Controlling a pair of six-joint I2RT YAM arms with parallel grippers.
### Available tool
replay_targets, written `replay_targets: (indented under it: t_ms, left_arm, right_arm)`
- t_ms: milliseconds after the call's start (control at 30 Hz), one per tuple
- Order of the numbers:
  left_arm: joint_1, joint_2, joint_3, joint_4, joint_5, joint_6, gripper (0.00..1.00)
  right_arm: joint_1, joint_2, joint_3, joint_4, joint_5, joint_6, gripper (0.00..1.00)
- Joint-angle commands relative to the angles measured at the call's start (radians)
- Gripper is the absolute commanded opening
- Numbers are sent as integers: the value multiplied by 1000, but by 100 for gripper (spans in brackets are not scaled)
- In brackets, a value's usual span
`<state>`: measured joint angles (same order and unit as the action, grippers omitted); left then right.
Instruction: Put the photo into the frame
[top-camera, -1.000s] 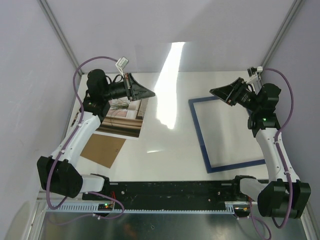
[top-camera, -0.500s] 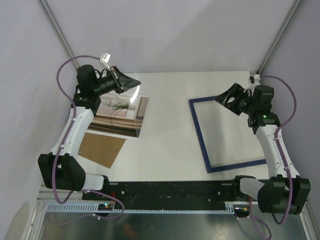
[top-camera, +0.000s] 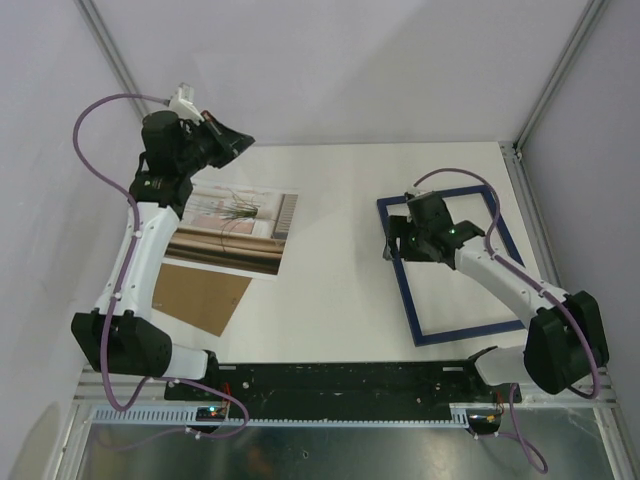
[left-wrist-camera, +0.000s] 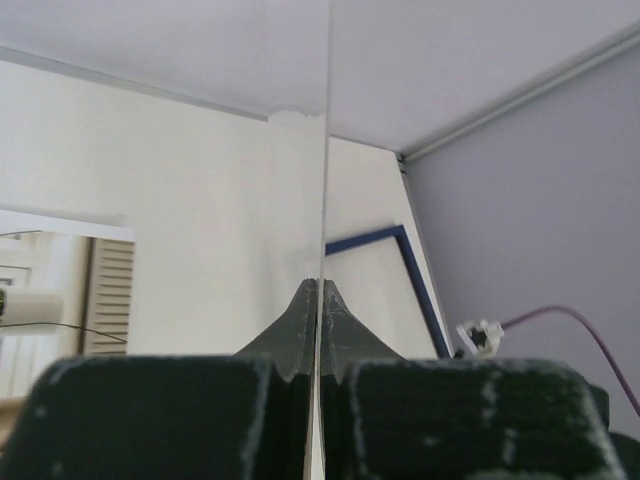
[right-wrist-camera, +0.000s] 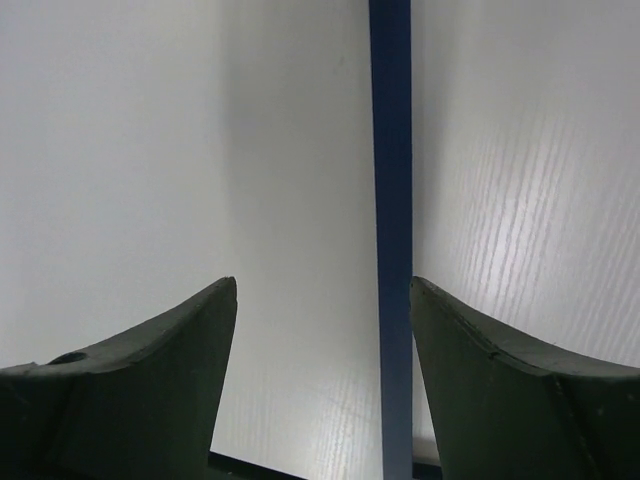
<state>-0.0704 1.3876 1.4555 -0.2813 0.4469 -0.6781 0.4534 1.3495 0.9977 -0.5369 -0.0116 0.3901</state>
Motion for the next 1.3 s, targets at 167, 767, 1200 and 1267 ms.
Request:
replay_targets:
  t_ms: [167, 767, 1200, 1267]
  left_arm:
    - [14, 6, 97, -34, -141, 46, 0]
    - [20, 2, 113, -41, -151, 55, 0]
    - [38, -21, 105, -63, -265, 94, 0]
    - [41, -24, 106, -66, -278, 103, 0]
  right_arm:
    - [60, 56, -116, 31, 103, 17, 70]
    - [126, 208, -218, 133, 178, 75, 45]
    - [184, 33, 183, -100, 86, 88, 0]
    - [186, 3, 256, -102, 15, 113, 0]
